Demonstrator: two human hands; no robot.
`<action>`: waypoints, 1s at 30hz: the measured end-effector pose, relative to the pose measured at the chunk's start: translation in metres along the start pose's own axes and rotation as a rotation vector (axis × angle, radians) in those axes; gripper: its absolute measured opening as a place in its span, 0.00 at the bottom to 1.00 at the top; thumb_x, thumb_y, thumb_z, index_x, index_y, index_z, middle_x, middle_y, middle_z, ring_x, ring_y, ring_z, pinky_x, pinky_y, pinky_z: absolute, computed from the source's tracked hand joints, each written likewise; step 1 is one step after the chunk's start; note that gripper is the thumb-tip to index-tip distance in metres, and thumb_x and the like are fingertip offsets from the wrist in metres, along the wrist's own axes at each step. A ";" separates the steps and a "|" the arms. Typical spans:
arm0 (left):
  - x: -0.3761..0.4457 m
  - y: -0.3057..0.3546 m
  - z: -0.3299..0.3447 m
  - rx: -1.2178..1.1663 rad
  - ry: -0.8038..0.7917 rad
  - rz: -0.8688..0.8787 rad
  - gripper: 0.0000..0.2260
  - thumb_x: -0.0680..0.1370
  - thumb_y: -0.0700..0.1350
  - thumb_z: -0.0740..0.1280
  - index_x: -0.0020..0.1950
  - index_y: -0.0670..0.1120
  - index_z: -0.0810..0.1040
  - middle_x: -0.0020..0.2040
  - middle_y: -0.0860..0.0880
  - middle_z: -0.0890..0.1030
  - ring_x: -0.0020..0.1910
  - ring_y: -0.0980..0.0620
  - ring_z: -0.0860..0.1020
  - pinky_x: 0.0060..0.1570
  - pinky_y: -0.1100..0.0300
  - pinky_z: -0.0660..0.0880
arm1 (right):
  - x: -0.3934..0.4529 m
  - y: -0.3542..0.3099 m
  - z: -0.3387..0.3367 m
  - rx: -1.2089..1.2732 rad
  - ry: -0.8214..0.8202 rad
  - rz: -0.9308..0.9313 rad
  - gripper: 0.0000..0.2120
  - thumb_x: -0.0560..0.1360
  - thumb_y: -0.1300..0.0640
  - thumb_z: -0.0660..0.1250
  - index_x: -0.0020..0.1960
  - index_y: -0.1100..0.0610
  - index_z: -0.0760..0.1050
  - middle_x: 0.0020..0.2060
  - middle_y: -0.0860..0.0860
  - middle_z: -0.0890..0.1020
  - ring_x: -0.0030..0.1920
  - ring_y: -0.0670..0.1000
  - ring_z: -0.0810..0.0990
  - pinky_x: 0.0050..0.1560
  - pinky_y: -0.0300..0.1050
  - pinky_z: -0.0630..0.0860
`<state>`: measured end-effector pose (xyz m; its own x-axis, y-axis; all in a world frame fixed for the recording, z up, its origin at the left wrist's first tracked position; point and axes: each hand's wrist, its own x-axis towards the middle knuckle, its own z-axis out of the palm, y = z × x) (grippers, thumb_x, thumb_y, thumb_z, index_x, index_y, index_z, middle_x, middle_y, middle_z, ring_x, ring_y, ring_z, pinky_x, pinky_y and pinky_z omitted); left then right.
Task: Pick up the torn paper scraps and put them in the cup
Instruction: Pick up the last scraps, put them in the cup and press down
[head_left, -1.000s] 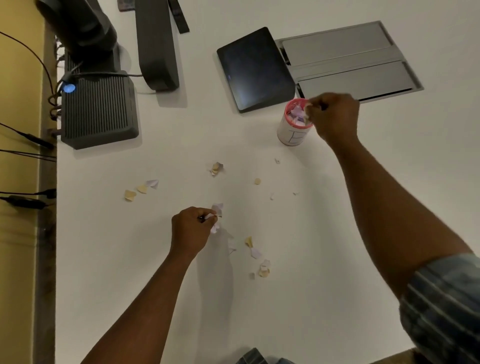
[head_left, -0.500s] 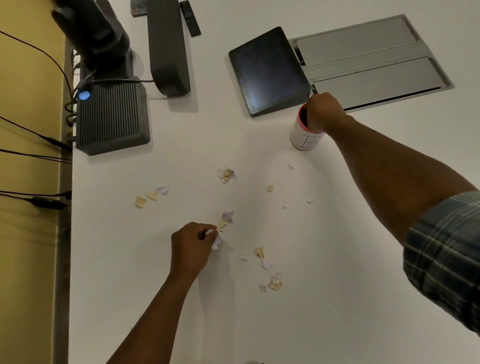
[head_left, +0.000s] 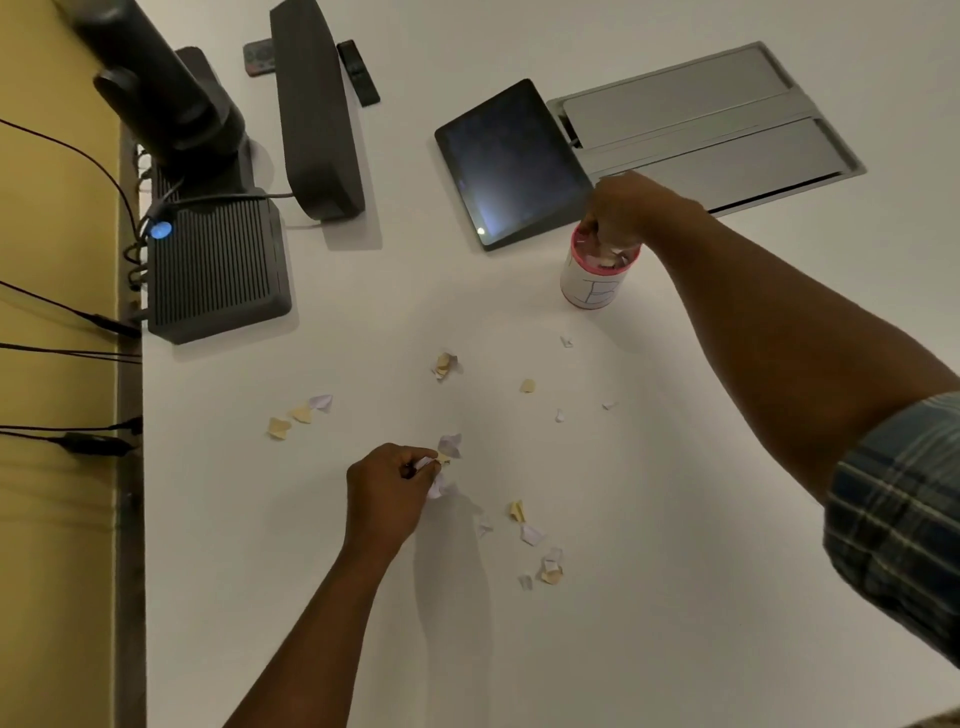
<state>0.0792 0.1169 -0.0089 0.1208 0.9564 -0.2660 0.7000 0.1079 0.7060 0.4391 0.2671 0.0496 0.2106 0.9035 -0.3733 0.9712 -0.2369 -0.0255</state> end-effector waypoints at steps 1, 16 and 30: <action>0.001 0.002 0.000 0.004 0.008 0.005 0.03 0.73 0.39 0.72 0.40 0.46 0.85 0.37 0.52 0.84 0.37 0.60 0.80 0.37 0.80 0.69 | -0.003 0.002 -0.002 -0.015 0.036 -0.008 0.19 0.71 0.59 0.73 0.61 0.61 0.77 0.51 0.61 0.80 0.51 0.60 0.79 0.53 0.52 0.77; 0.047 0.106 0.033 -0.146 -0.082 0.108 0.06 0.73 0.42 0.70 0.36 0.49 0.84 0.32 0.56 0.84 0.37 0.63 0.81 0.50 0.59 0.79 | -0.113 -0.009 0.098 0.699 0.854 0.128 0.11 0.76 0.60 0.64 0.55 0.60 0.81 0.48 0.56 0.85 0.44 0.52 0.83 0.47 0.41 0.78; 0.156 0.249 0.122 0.463 -0.098 0.550 0.13 0.75 0.42 0.70 0.58 0.39 0.79 0.54 0.42 0.81 0.54 0.46 0.79 0.54 0.56 0.78 | -0.192 -0.024 0.236 0.361 0.262 0.018 0.35 0.78 0.32 0.43 0.77 0.48 0.39 0.77 0.46 0.45 0.76 0.45 0.42 0.75 0.46 0.45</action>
<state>0.3583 0.2598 0.0459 0.5886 0.8081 -0.0253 0.7432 -0.5285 0.4102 0.3493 0.0145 -0.0973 0.2932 0.9471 -0.1305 0.8758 -0.3208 -0.3605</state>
